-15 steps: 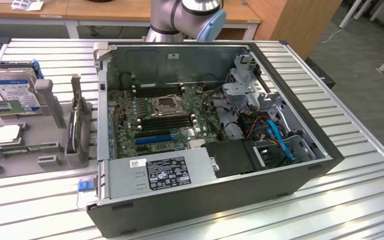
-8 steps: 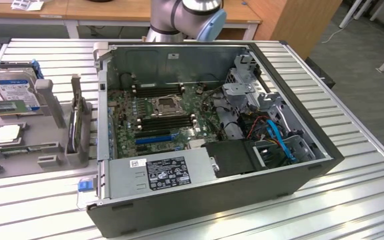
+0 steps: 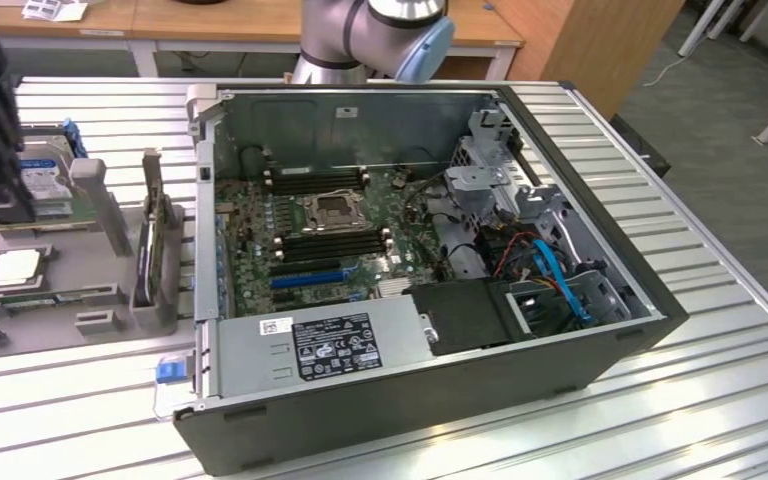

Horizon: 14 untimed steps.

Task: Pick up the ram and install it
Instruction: 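Pick up the ram and move it above insertion slot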

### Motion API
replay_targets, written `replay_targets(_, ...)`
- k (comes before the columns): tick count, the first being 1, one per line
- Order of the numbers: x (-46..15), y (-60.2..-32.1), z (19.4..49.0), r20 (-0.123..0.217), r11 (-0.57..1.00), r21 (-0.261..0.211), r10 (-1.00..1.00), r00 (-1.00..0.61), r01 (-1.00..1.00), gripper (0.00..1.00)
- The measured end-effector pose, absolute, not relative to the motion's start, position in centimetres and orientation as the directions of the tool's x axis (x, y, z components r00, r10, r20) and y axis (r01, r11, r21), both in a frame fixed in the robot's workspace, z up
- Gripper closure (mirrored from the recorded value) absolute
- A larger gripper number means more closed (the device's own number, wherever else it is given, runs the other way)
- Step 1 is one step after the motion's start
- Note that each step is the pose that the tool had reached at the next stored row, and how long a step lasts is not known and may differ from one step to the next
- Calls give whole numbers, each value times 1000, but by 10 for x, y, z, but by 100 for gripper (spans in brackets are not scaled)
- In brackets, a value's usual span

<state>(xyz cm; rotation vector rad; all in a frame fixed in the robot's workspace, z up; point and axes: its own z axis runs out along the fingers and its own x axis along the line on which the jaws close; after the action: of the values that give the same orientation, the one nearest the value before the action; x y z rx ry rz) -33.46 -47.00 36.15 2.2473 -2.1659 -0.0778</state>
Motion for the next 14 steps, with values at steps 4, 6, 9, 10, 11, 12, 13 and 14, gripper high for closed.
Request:
replay_targets(4,-318,-470,361,-24,-38,48,-999,37,-998,86)
replay_targets(6,-309,-470,361,-26,-38,48,-999,37,-998,86)
replay_targets(9,-295,-470,361,-28,-39,48,-999,38,-998,86)
replay_targets(10,-291,-470,361,-29,-40,48,-999,38,-998,86)
replay_targets(11,-286,-470,361,-29,-40,48,-999,39,-998,86)
replay_targets(12,-282,-470,361,-30,-40,48,-999,39,-998,86)
replay_targets(13,-278,-470,361,-31,-41,48,-999,39,-998,86)
replay_targets(14,-273,-470,361,-32,-41,48,-999,40,-998,86)
